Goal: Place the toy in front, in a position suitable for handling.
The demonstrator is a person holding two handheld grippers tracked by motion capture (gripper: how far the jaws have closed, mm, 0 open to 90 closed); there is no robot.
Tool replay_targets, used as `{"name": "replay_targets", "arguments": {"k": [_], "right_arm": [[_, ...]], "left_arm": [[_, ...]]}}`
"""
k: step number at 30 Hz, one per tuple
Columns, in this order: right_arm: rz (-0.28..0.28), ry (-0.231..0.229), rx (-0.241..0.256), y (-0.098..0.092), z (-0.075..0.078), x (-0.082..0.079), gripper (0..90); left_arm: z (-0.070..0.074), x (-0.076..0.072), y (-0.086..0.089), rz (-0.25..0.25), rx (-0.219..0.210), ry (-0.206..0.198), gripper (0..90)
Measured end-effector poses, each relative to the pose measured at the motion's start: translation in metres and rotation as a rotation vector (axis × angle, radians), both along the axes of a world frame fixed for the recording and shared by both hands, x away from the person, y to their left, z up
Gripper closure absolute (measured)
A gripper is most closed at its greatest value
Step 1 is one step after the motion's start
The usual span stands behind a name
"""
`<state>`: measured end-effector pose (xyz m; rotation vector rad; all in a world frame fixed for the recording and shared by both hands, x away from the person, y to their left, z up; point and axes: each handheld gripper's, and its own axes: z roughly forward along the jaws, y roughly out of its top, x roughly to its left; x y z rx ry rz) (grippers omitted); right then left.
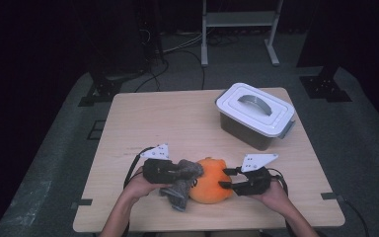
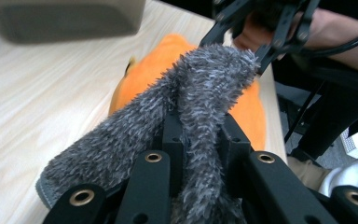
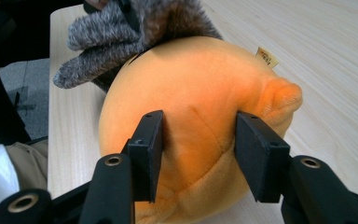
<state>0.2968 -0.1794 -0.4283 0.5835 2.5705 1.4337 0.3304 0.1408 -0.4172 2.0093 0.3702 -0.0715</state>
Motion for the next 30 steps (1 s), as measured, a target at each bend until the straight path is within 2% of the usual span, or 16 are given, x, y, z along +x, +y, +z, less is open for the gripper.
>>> {"name": "replay_targets", "arguments": {"k": [4, 6, 11, 13, 18, 22, 24, 27, 29, 30], "right_arm": [[0.005, 0.001, 0.004, -0.001, -0.001, 0.0, 51.9], [0.008, -0.001, 0.001, -0.001, -0.001, 0.0, 52.0], [0.017, -0.012, -0.009, -0.002, -0.002, -0.001, 52.0], [0.022, -0.015, -0.014, -0.003, -0.002, -0.002, 52.2], [0.043, -0.019, -0.028, -0.002, -0.002, -0.004, 52.2], [0.057, -0.024, -0.038, -0.001, -0.001, -0.007, 51.0], [0.061, -0.009, -0.029, -0.002, 0.0, -0.005, 45.9], [0.025, -0.006, -0.011, -0.003, 0.006, -0.001, 35.2], [-0.014, -0.013, -0.001, -0.003, 0.009, 0.004, 31.2], [-0.027, -0.001, 0.009, -0.004, 0.01, 0.006, 30.3]], "left_arm": [[-0.003, 0.0, -0.002, -0.002, 0.022, 0.005, 76.3], [-0.006, 0.002, 0.002, 0.018, 0.059, 0.0, 76.4], [-0.012, 0.006, 0.013, 0.066, 0.083, 0.017, 76.4], [-0.011, 0.006, 0.012, 0.052, 0.077, 0.009, 76.4], [-0.002, 0.001, 0.0, 0.005, 0.027, -0.023, 76.4], [-0.003, -0.001, -0.005, -0.028, 0.061, -0.017, 76.4], [-0.006, -0.002, -0.006, -0.049, 0.082, -0.015, 76.5], [-0.005, -0.003, -0.007, -0.064, 0.108, -0.022, 76.5], [-0.004, -0.004, -0.008, -0.072, 0.119, -0.032, 76.5], [-0.005, -0.004, -0.008, -0.075, 0.118, -0.032, 76.5]]}}
